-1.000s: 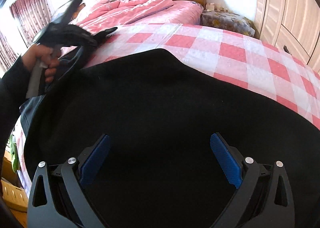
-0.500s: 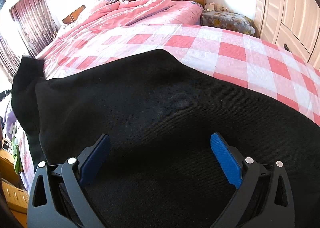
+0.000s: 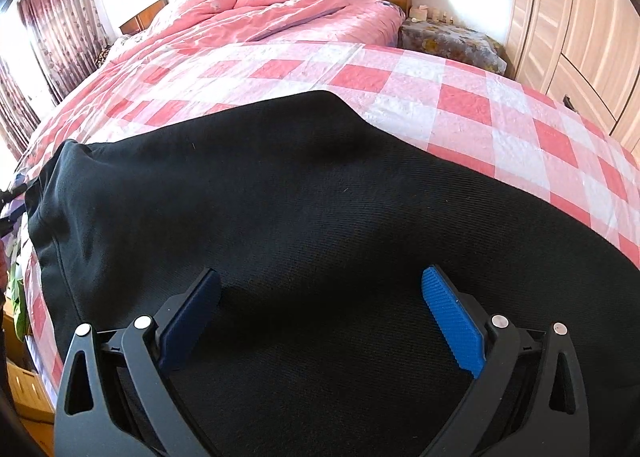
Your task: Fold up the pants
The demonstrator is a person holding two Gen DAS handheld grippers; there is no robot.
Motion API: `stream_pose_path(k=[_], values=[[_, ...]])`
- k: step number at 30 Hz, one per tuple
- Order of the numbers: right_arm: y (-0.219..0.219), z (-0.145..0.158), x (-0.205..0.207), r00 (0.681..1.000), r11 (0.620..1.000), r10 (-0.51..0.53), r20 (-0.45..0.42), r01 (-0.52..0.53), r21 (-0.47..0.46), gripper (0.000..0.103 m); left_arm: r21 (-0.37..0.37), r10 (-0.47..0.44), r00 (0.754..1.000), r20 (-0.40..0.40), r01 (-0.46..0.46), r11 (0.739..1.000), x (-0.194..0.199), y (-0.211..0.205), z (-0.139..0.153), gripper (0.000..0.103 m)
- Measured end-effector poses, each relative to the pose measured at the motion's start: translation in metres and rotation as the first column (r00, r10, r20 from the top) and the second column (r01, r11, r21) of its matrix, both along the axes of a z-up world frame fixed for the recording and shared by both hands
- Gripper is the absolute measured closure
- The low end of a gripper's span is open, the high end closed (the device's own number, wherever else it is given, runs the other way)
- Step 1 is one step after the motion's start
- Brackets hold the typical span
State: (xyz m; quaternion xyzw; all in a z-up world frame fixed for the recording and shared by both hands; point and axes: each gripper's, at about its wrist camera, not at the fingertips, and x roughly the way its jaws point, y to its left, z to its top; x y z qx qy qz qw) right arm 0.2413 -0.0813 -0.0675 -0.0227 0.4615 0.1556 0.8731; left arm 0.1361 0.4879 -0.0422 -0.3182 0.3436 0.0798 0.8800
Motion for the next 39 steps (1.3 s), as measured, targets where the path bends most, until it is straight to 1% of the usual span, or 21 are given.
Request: stream_pose_path(k=[5,7,8,10,11,13,14,15,18,19,20,22,23,24,26,27,28,29,32,35,39], values=[[0.0,0.0,0.0,1.0,1.0,0.002,-0.001,-0.002,0.0,0.005,-0.113,0.014,0.999,0.036,-0.01,0.994,0.009,0.01,-0.012,0.033],[0.001,0.0,0.0,1.0,1.0,0.002,-0.001,-0.002,-0.001,0.005,-0.119,0.039,0.998,0.04,-0.034,0.992,0.006,0.012,-0.015,0.057],[0.001,0.0,0.0,1.0,1.0,0.002,-0.001,-0.002,-0.001,0.005,-0.128,0.041,0.998,0.041,-0.035,0.991,0.005,0.012,-0.016,0.087],[0.001,0.0,0.0,1.0,1.0,0.002,-0.001,-0.002,-0.002,0.005,-0.22,-0.001,0.994,0.113,0.026,0.975,-0.002,0.013,-0.016,0.085],[0.001,0.0,0.0,1.0,1.0,0.002,-0.001,-0.002,-0.003,0.005,-0.236,-0.017,0.989,0.148,0.051,0.97,-0.007,0.011,-0.012,0.085],[0.002,-0.001,0.0,1.0,1.0,0.003,-0.001,-0.003,-0.009,0.004,-0.215,-0.036,0.991,0.127,0.063,0.975,-0.008,0.009,-0.011,0.082],[0.002,-0.001,0.0,1.0,1.0,0.004,-0.001,-0.004,-0.011,0.004,-0.201,-0.038,0.994,0.102,0.058,0.978,-0.006,0.009,-0.012,0.063],[0.002,-0.001,0.0,1.0,1.0,0.004,0.0,-0.004,-0.012,0.004,-0.161,-0.028,0.999,0.041,0.034,0.986,-0.005,0.011,-0.016,0.031],[0.003,-0.001,0.001,1.0,1.0,0.004,0.0,-0.004,-0.006,0.004,-0.157,-0.03,0.997,0.067,0.04,0.987,-0.016,0.018,-0.015,0.024],[0.003,-0.001,0.001,1.0,1.0,0.003,0.0,-0.003,-0.005,0.004,-0.12,0.001,0.998,0.064,0.007,0.993,-0.021,0.019,-0.011,0.021],[0.004,-0.002,0.001,1.0,1.0,0.003,0.0,-0.003,-0.007,0.004,-0.071,0.039,0.996,0.076,-0.034,0.997,-0.029,0.02,-0.005,0.02],[0.003,-0.002,0.001,1.0,1.0,0.004,0.001,-0.004,-0.008,0.004,-0.045,0.064,0.989,0.13,-0.059,0.997,-0.047,0.022,0.001,0.02],[0.003,-0.001,0.001,1.0,1.0,0.004,0.001,-0.004,-0.007,0.004,-0.007,0.097,0.988,0.121,-0.097,0.995,-0.053,0.022,0.002,0.024],[0.003,-0.002,0.001,1.0,1.0,0.004,0.0,-0.004,-0.005,0.004,0.059,0.118,0.989,0.088,-0.124,0.991,-0.055,0.019,0.003,0.036],[0.004,-0.002,0.001,1.0,1.0,0.004,0.0,-0.004,-0.007,0.004,0.175,0.122,0.992,-0.002,-0.12,0.977,-0.047,0.012,0.0,0.055],[0.004,-0.002,0.001,1.0,1.0,0.004,0.001,-0.004,-0.008,0.004,0.24,0.112,0.992,-0.059,-0.095,0.966,-0.04,0.006,-0.004,0.06],[0.004,-0.002,0.001,1.0,1.0,0.003,0.001,-0.003,-0.006,0.004,0.277,0.082,0.993,-0.09,-0.054,0.959,-0.033,-0.001,-0.007,0.06],[0.004,-0.002,0.001,1.0,1.0,0.003,0.001,-0.003,-0.006,0.004,0.279,0.047,0.993,-0.104,-0.016,0.96,-0.027,-0.006,-0.009,0.06],[0.004,-0.002,0.002,1.0,1.0,0.003,0.001,-0.003,-0.006,0.004,0.22,-0.027,0.994,-0.11,0.05,0.974,-0.015,-0.014,-0.017,0.057],[0.003,-0.002,0.001,1.0,1.0,0.003,0.001,-0.003,-0.005,0.004,0.194,-0.002,0.988,-0.151,0.032,0.98,-0.005,-0.011,-0.029,0.047],[0.003,-0.002,0.002,1.0,1.0,0.003,0.002,-0.003,0.002,0.004,0.165,0.022,0.989,-0.144,0.002,0.986,-0.002,-0.006,-0.031,0.036]])
